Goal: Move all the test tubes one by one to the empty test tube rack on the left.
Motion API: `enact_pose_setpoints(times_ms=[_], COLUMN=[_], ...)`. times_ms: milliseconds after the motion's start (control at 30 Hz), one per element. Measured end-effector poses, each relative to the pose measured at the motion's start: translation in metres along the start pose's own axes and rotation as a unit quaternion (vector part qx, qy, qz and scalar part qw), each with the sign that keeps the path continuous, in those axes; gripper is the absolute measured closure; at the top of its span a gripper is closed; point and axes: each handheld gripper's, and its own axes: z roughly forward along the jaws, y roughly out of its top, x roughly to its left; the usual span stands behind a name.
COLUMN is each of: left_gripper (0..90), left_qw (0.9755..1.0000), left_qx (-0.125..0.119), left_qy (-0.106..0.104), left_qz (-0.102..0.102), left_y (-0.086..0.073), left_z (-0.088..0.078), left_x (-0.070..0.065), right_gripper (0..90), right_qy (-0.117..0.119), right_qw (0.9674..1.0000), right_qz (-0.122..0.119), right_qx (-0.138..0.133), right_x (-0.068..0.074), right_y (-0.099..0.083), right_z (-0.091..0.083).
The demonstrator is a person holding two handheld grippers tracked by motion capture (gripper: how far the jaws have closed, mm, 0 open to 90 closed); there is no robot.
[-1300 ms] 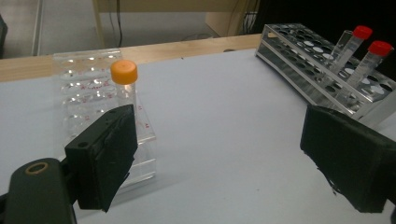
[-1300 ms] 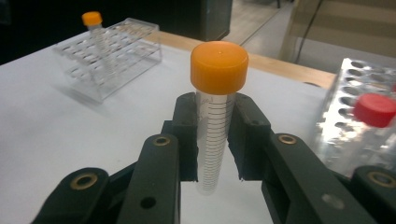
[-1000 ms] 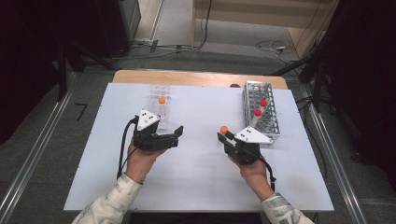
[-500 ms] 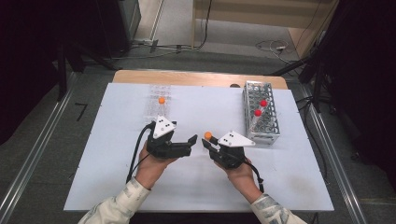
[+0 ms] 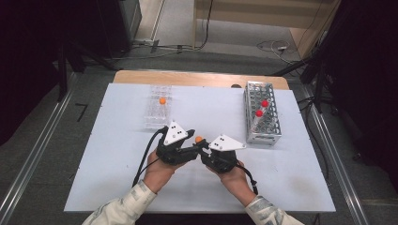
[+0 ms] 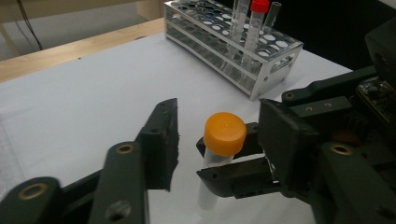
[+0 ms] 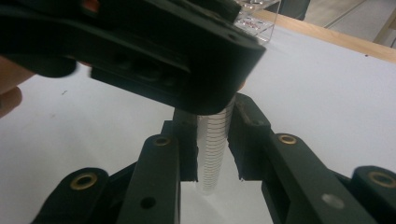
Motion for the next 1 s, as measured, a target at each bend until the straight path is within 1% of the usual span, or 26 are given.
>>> enact_pose_setpoints(times_ms=[167,233,300,533,600,700,800,933,1000], left_gripper=[63.5,66.0,68.7,69.5,69.5,69.7,69.7,69.8,69.8], left_qw=[0.9999,0.9999,0.9999,0.9999,0.9999,0.9999,0.9999,1.0000,1.0000], left_qx=[0.003,0.004,0.003,0.003,0.003,0.002,0.000,-0.002,-0.003], left_qy=[-0.009,-0.011,-0.008,-0.008,-0.009,-0.010,-0.009,-0.007,-0.005], left_qz=[0.004,0.006,0.010,0.011,0.012,0.008,0.007,0.000,-0.004], left_y=[-0.0015,-0.0016,-0.0017,-0.0017,-0.0015,-0.0012,-0.0010,-0.0002,0.0008], left_z=[0.0021,0.0025,0.0029,0.0034,0.0032,0.0025,0.0019,0.0006,-0.0005], left_x=[-0.0002,-0.0007,-0.0011,-0.0010,-0.0008,-0.0003,0.0008,0.0053,0.0086], right_gripper=[71.1,71.1,71.0,70.3,66.2,54.2,44.6,36.2,34.0], right_qy=[0.001,0.001,0.001,0.001,0.003,0.008,0.008,0.011,0.011], right_qw=[1.0000,1.0000,1.0000,1.0000,1.0000,1.0000,0.9999,0.9998,0.9998], right_qz=[-0.001,0.000,0.000,0.001,0.000,-0.001,-0.003,0.004,0.007], right_qx=[-0.003,-0.003,-0.003,-0.002,-0.002,0.000,0.007,0.016,0.017], right_x=[0.0017,0.0015,0.0013,0.0008,0.0007,0.0006,-0.0007,-0.0033,-0.0043], right_y=[0.0008,0.0011,0.0010,0.0009,0.0009,0.0011,0.0008,0.0004,0.0005], right_z=[-0.0004,-0.0009,-0.0011,-0.0009,-0.0009,-0.0004,0.0010,0.0016,0.0007])
